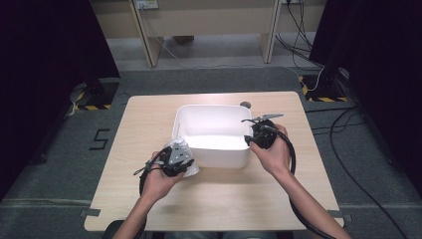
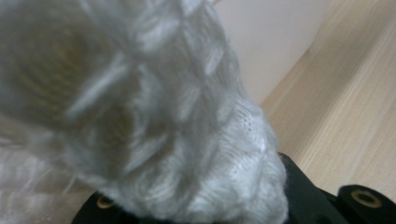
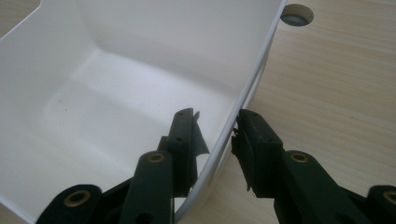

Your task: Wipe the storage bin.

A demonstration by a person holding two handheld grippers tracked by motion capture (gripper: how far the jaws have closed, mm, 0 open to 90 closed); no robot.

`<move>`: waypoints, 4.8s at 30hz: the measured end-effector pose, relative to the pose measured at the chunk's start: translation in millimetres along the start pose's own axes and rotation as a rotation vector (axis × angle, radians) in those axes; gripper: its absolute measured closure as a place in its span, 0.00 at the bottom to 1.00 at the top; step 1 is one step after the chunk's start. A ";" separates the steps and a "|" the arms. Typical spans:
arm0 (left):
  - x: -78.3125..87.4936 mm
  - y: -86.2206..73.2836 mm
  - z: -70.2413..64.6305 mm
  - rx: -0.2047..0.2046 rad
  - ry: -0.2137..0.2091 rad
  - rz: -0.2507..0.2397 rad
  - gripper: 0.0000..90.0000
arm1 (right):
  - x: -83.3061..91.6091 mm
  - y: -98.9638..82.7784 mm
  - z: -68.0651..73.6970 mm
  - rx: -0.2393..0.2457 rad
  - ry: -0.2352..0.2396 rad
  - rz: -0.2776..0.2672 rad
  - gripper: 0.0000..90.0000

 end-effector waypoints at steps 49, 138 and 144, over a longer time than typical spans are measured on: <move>-2.6 9.0 -2.7 0.014 -0.006 -0.021 0.90 | -0.5 0.4 0.7 0.000 0.001 -0.006 0.74; -39.6 -9.3 -9.7 -0.003 0.008 0.027 0.90 | -0.9 1.1 2.1 0.007 -0.009 -0.016 0.72; -46.1 -14.1 -10.4 0.004 -0.005 0.035 0.90 | -0.9 1.1 2.2 0.004 -0.010 -0.017 0.71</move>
Point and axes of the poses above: each handheld gripper's, and its own axes: x roughly backward along the jaws, y roughly out of its top, z roughly to its left, the point moved 6 cm from there along -x, roughly forward along the jaws, and after that the axes turned 1 degree about -y, right-handed, at the moved point
